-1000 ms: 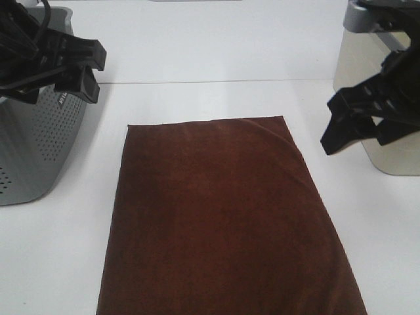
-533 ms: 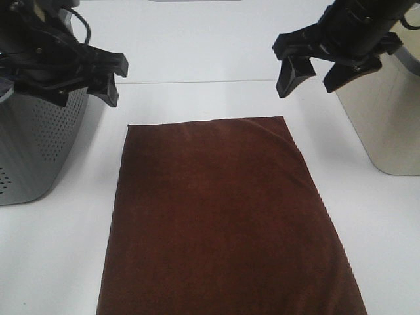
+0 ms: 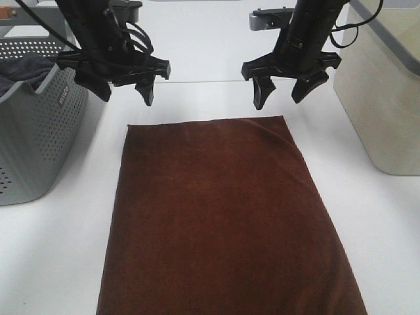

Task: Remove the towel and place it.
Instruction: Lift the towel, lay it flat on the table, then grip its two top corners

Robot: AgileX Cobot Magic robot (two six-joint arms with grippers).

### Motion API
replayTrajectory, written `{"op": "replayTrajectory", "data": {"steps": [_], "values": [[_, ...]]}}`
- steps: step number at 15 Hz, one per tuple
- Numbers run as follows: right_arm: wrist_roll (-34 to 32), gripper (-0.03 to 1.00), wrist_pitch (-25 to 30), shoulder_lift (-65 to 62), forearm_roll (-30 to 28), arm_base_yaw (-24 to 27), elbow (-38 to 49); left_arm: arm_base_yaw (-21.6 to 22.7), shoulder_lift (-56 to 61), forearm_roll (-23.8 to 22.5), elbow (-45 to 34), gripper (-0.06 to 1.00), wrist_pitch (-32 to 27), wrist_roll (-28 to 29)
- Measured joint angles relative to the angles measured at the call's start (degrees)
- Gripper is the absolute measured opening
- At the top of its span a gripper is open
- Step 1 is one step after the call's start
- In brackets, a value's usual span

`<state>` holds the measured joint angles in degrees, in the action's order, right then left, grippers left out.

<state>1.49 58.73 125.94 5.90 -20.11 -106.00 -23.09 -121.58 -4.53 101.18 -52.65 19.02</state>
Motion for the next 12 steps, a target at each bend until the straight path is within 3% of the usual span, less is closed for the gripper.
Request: {"op": "replayTrajectory", "data": {"steps": [4,12], "values": [[0.4,0.73,2.3,10.1,-0.4,3.0,-10.9,0.0,-7.4,0.0,10.1,0.7,-5.0,-0.9],[1.1,0.7,0.3,19.3,-2.7,3.4,-16.0,0.0,-7.7,-0.1,10.7,0.7,-5.7,-3.2]]}}
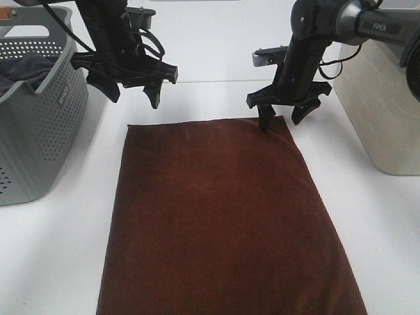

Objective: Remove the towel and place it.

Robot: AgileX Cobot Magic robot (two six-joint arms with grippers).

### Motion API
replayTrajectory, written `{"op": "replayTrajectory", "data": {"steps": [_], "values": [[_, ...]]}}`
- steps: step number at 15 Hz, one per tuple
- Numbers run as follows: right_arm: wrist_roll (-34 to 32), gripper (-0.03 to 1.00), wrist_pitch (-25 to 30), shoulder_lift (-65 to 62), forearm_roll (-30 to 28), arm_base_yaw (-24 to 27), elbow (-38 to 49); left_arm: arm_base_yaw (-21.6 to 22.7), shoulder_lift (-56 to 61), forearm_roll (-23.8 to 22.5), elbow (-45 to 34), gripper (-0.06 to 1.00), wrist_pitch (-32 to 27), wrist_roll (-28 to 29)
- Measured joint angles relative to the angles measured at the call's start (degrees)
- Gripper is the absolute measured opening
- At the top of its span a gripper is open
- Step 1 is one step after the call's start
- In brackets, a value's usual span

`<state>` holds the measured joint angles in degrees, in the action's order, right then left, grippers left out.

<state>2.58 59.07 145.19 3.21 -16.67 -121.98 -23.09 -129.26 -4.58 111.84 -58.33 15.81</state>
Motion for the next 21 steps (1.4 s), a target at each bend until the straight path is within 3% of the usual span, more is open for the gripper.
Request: {"op": "replayTrajectory", "data": {"steps": [4,10,13,21], "values": [[-0.2,0.48,-0.8,0.5,-0.5,0.0,-0.1,0.0,-0.1,-0.1,0.0,0.7,0.0,0.0],[-1.1,0.62,0.0,-0.9,0.6,0.1,-1.4,0.0,-0.1,-0.2,0.0,0.7,-0.2,0.0],[-1.9,0.59,-1.2,-1.8,-3.2,0.1,-4.1,0.0,-0.1,-0.3,0.0,0.7,-0.2,0.0],[-2.6,0.56,-0.8,0.7,-3.5,0.1,-4.1,0.0,-0.1,-0.4,0.0,0.7,-0.2,-0.2]]}}
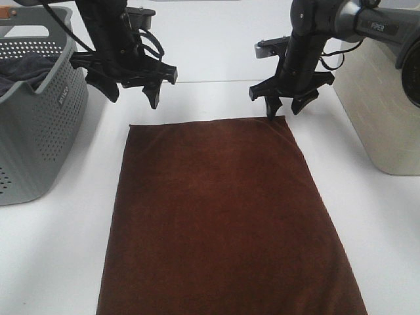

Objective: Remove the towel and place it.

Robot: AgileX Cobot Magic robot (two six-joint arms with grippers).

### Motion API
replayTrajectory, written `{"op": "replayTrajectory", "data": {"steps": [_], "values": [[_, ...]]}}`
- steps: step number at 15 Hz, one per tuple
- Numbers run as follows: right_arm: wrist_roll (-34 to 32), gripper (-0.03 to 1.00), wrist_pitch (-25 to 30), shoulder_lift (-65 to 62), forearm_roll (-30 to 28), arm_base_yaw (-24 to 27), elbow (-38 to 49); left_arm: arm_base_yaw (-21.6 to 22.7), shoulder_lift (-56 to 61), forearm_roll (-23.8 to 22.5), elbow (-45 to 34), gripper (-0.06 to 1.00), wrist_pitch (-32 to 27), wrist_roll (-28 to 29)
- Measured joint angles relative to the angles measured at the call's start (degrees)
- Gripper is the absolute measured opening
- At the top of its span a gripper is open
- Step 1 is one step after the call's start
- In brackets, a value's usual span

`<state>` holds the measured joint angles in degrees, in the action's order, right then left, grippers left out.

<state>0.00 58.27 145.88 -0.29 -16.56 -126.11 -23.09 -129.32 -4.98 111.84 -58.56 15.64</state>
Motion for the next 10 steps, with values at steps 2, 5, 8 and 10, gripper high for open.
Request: {"op": "replayTrajectory", "data": {"steps": [2,5,8,10], "values": [[0.0,0.56,0.0,0.1,-0.1,0.0,0.0,0.0,0.0,0.0,0.0,0.7,0.0,0.0],[0.0,0.55,-0.2,0.3,-0.7,0.0,0.0,0.0,0.0,0.0,0.0,0.7,0.0,-0.3],[0.0,0.55,-0.2,0.9,-0.8,0.0,0.0,0.0,0.0,0.0,0.0,0.7,0.0,-0.7],[0.0,0.55,-0.2,1.0,-0.8,0.0,0.0,0.0,0.0,0.0,0.0,0.7,0.0,-1.5]]}}
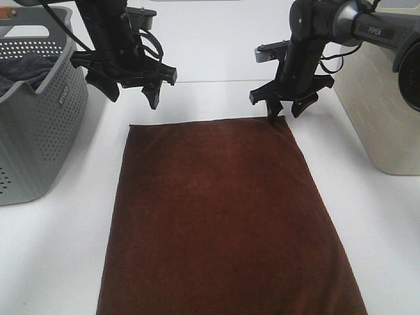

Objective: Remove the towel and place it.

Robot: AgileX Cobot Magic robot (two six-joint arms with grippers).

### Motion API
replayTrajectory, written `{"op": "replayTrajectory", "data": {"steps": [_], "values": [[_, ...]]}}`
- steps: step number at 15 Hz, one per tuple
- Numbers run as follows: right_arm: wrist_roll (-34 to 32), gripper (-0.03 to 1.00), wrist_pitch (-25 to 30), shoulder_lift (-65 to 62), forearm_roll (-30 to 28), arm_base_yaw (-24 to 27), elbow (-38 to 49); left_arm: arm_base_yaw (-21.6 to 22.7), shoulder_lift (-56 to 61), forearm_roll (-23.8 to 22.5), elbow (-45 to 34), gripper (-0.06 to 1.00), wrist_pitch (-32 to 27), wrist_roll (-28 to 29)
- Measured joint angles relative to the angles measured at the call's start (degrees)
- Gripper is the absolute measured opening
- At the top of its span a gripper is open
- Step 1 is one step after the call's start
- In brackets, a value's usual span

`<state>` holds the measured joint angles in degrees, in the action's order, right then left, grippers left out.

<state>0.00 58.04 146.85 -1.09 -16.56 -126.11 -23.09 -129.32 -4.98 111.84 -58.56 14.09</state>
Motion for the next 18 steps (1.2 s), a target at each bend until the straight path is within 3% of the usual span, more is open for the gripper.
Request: {"op": "replayTrajectory", "data": {"steps": [6,7,8,9,10,14,18], "values": [[0.0,0.43,0.0,1.5,0.2,0.0,-0.5,0.1,0.0,-0.1,0.0,0.7,0.0,-0.3],[0.0,0.21,-0.2,1.5,0.6,-0.1,-0.5,0.1,0.0,-0.2,0.0,0.7,0.0,-0.4],[0.0,0.21,-0.2,1.5,0.6,-0.1,-0.5,0.1,0.0,-0.2,0.0,0.7,0.0,-0.4],[1.0,0.03,-0.2,1.5,0.6,-0.1,-0.5,0.1,0.0,-0.2,0.0,0.7,0.0,-0.4],[1.4,0.0,-0.1,1.5,0.6,-0.1,-0.5,0.1,0.0,-0.2,0.0,0.7,0.2,-0.4],[1.5,0.0,0.2,1.0,-2.2,-0.1,-0.5,0.1,-0.6,-0.3,0.1,0.7,5.7,0.4],[1.4,0.0,0.8,-0.1,-3.9,-0.1,-0.5,0.1,-5.2,-2.8,0.2,0.66,8.0,5.6]]}}
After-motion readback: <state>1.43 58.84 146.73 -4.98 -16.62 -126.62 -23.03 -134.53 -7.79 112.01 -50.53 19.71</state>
